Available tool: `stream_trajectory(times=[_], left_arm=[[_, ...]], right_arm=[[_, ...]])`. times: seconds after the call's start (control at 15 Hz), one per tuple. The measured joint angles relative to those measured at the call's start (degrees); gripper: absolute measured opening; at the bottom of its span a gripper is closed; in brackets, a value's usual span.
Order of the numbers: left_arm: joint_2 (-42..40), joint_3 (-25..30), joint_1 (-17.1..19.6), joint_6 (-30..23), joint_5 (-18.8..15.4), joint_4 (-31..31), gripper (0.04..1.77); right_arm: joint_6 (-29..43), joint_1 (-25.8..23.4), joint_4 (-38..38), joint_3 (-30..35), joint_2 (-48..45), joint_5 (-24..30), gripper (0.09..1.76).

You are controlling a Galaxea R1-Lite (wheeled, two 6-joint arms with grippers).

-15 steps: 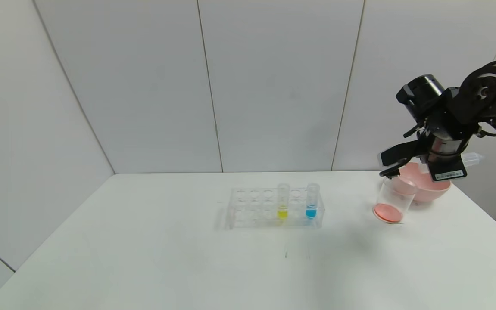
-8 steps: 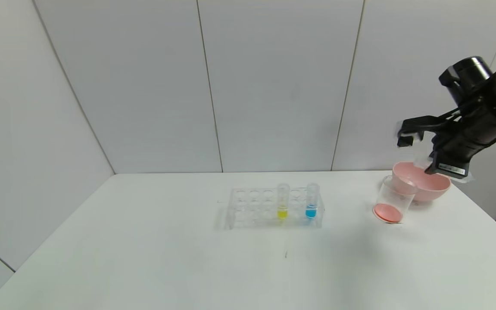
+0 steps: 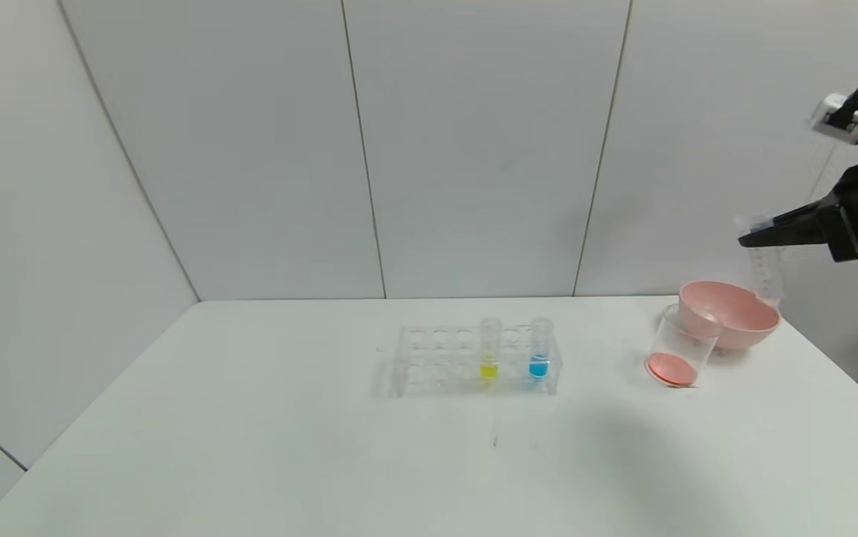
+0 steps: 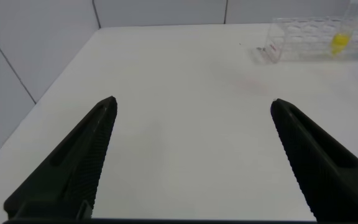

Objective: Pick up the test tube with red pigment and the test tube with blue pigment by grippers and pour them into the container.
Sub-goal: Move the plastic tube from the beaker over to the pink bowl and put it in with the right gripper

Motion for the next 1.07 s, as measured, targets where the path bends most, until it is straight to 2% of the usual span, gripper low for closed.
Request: stream_trajectory(times=[0.13,0.27,0.53,0.73,0.87,1.07], left_arm=[[0.0,0.0,0.0,0.0,0.0,0.0,1.76],[0.0,0.0,0.0,0.0,0.0,0.0,1.76],[0.0,0.0,0.0,0.0,-0.02,0.0,1.76],[0.0,0.0,0.0,0.0,0.0,0.02,1.76],[0.0,0.0,0.0,0.0,-0.02,0.0,1.76],[0.0,0.0,0.0,0.0,0.0,0.0,1.76]], right_arm=[[6.02,-2.27,-8.83,7.28,-4.17,3.34,0.49],[10.02,-4.44,-20.18,17.36,-8.07,5.36,0.49],[19.54,-8.17,-51.41,41.25,-14.56,6.67,0.49],[28.77,-10.67,-71.28,55.52,-18.03,6.75,0.49],[30.77,-11.82,-80.82,62.54,-19.26,6.53,0.49],[31.2,-13.51,-85.89,66.69,-18.01,6.31,0.49]])
